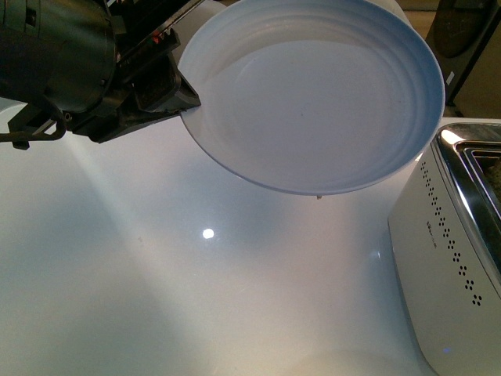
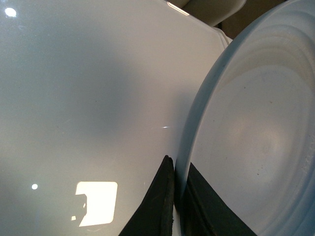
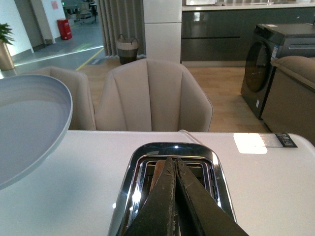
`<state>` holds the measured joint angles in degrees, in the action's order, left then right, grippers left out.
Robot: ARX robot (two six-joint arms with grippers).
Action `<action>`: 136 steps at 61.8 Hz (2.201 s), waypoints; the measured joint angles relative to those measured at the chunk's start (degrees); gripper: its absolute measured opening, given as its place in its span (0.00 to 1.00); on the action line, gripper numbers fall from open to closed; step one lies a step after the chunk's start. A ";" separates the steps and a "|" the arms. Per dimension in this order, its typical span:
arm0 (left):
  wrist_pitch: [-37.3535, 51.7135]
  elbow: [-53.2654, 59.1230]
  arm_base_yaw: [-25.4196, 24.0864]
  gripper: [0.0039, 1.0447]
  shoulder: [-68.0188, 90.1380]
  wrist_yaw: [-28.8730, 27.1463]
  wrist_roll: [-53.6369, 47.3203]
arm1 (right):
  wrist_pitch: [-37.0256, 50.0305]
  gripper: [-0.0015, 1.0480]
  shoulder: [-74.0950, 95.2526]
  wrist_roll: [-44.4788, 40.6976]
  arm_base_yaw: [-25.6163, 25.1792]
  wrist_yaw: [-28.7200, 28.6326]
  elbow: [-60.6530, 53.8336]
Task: Left arm holds plate, right arm toasts bread
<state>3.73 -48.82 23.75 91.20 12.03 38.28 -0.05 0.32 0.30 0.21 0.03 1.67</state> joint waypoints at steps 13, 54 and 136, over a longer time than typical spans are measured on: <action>0.00 0.00 0.00 0.03 0.00 0.00 0.00 | 0.00 0.20 0.00 -0.09 0.00 0.00 0.00; 0.55 -0.02 0.15 0.03 0.00 -5.90 -0.02 | 0.00 0.91 0.00 -0.09 0.00 0.00 0.00; 12.37 -0.04 -40.76 0.03 38.82 12.35 -32.57 | 0.00 0.91 0.00 -0.09 0.00 0.04 0.00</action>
<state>16.10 -48.86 -17.02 130.02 24.38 5.72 -0.05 0.32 0.21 0.21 0.08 1.67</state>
